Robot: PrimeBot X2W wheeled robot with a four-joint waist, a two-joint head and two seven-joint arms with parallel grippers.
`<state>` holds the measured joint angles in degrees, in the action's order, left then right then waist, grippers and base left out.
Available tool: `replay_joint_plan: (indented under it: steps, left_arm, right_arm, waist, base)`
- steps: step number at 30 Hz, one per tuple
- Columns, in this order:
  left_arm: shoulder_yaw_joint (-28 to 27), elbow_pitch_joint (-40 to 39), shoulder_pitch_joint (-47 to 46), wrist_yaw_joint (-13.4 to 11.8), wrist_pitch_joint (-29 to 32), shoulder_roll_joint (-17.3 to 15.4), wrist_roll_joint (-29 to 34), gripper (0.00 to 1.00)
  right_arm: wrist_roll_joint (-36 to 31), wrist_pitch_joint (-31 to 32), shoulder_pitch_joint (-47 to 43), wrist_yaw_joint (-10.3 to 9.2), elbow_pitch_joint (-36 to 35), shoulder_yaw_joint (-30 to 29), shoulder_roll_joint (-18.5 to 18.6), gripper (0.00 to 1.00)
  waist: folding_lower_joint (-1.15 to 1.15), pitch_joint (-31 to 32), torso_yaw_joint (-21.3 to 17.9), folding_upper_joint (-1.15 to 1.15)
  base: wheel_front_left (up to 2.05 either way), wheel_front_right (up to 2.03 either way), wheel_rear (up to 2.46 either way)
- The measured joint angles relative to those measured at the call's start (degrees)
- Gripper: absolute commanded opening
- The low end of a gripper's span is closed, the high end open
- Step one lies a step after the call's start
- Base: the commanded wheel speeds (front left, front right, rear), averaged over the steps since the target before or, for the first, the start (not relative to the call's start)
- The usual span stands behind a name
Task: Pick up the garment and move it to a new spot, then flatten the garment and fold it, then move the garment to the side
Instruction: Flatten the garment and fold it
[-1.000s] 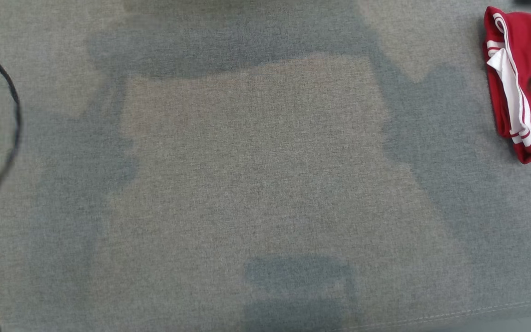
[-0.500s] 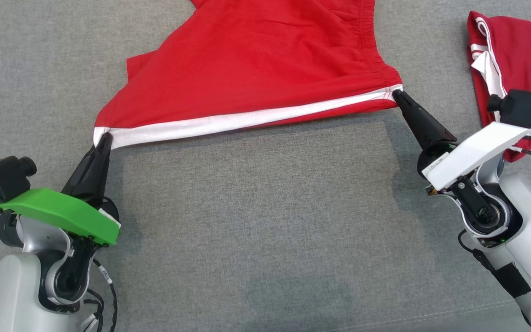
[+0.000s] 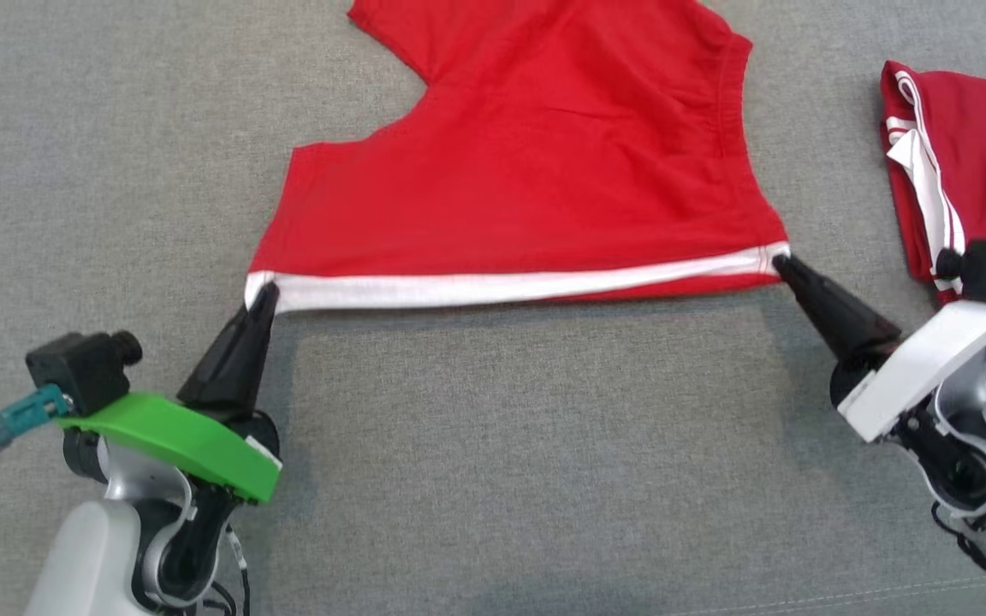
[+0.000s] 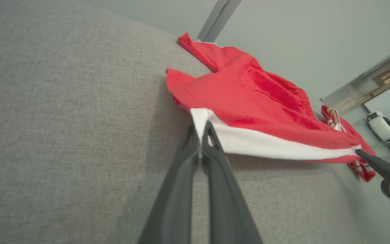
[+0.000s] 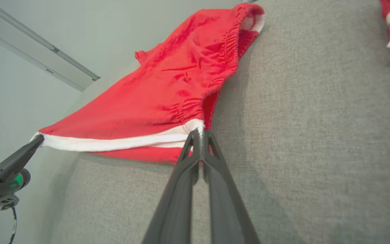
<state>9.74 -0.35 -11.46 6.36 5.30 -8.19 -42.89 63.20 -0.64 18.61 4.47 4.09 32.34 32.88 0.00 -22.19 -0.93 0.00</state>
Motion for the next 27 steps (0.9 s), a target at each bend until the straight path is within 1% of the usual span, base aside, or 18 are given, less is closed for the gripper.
replay_joint_plan:
  steps: [3, 5, 7, 9, 12, 16, 20, 25, 26, 27]
  left_arm:
    - [1.59, 1.21, 2.62, 0.20, -0.37, -0.56, 0.92, 0.00]
    - [2.94, 1.51, 3.96, 0.21, -0.34, -0.83, 1.26, 0.00]
    - [4.14, 1.60, 5.02, 0.26, -0.33, -0.83, 1.27, 0.00]
    - [4.89, 1.97, 5.93, 0.27, -0.82, -1.18, 1.87, 0.00]
    - [4.24, 3.01, 6.55, 0.27, -2.26, -2.45, 3.04, 0.00]
    - [3.14, 3.69, 6.54, 0.71, -3.47, -2.78, 3.53, 0.00]
    - [1.72, 4.28, 6.53, 0.73, -4.36, -3.36, 3.63, 0.00]
    - [2.78, 6.99, 6.54, 0.74, -4.35, -3.03, 2.91, 0.00]
    - [2.97, 7.59, 6.54, 0.74, -4.42, -2.90, 2.79, 0.00]
    - [3.07, 8.18, 6.54, 0.74, -4.52, -2.69, 2.71, 0.00]
  right_arm:
    - [-0.55, 1.13, -2.96, -0.01, 0.58, 2.11, 0.45, 0.00]
    - [-1.54, 1.53, -4.53, -0.02, 1.21, 3.10, 1.47, 0.00]
    - [-2.92, 1.53, -5.58, -0.10, 1.85, 3.58, 2.35, 0.00]
    - [-3.08, 1.34, -6.56, -0.11, 1.93, 3.61, 2.36, 0.00]
    - [-3.39, 0.49, -7.33, -0.10, 1.92, 4.13, 1.38, 0.00]
    - [-5.79, -0.44, -7.75, -0.09, 1.92, 5.91, 1.00, 0.00]
    - [-6.68, -1.45, -8.50, -0.09, 1.82, 6.92, -0.44, 0.00]
    - [-11.11, -2.48, -8.34, -0.10, 2.67, 8.24, -0.18, 0.00]
    - [-11.72, -2.97, -8.21, -0.11, 2.89, 8.54, -0.20, 0.00]
    - [-12.54, -3.37, -8.04, -0.33, 3.16, 8.82, -0.22, 0.10]
  waist:
    - [0.00, 0.61, -0.26, 0.00]
    - [0.00, 0.78, -0.71, 0.00]
    - [0.00, 0.90, -1.23, 0.00]
    - [0.00, 0.97, -1.76, 0.00]
    - [0.00, 0.97, -2.53, 0.00]
    - [0.00, 0.91, -3.08, 0.00]
    - [0.00, 0.92, -3.10, 0.00]
    - [0.00, 1.01, -3.06, 0.00]
    - [0.00, 1.04, -3.05, 0.00]
    - [0.00, 1.14, -3.04, 0.00]
  base:
    - [0.00, 0.00, 0.00]
    - [0.00, 0.00, 0.00]
    - [0.00, 0.00, 0.00]
    - [0.00, 0.00, 0.00]
    - [0.00, 0.00, 0.00]
    - [0.00, 0.00, 0.00]
    - [0.00, 0.00, 0.00]
    - [0.00, 0.00, 0.00]
    - [0.00, 0.00, 0.00]
    - [0.00, 0.00, 0.00]
